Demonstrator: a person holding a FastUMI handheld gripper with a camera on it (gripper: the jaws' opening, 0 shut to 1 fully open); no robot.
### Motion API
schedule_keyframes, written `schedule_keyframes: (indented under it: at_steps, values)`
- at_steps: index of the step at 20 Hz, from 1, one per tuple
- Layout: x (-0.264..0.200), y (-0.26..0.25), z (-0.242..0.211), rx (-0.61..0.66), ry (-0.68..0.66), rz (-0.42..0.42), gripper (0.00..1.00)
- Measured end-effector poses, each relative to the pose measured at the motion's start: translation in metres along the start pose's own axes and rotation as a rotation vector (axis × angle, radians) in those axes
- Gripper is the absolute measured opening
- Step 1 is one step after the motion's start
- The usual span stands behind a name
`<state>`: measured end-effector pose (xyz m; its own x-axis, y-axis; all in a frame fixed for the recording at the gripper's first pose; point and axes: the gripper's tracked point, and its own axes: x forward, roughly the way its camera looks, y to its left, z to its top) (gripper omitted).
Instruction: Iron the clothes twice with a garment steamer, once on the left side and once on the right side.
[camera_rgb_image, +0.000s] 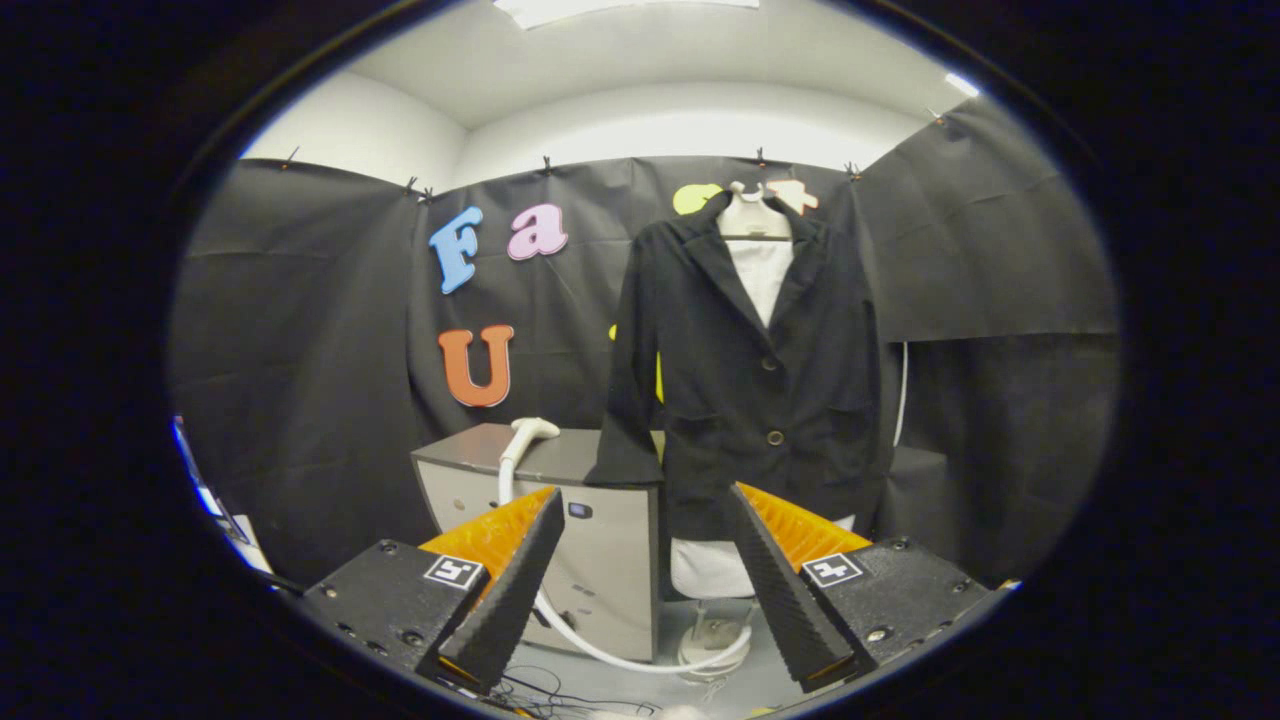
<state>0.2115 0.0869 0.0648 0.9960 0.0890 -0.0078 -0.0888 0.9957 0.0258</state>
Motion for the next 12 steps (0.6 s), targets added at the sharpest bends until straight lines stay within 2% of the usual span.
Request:
schedule_keyframes:
  at_steps: [6, 12]
  values:
    - [0.132, 0.06, 0.023, 0.018, 0.076, 0.083, 1.0]
    - [0.243, 0.133, 0.01, 0.013, 0.207, 0.159, 1.0]
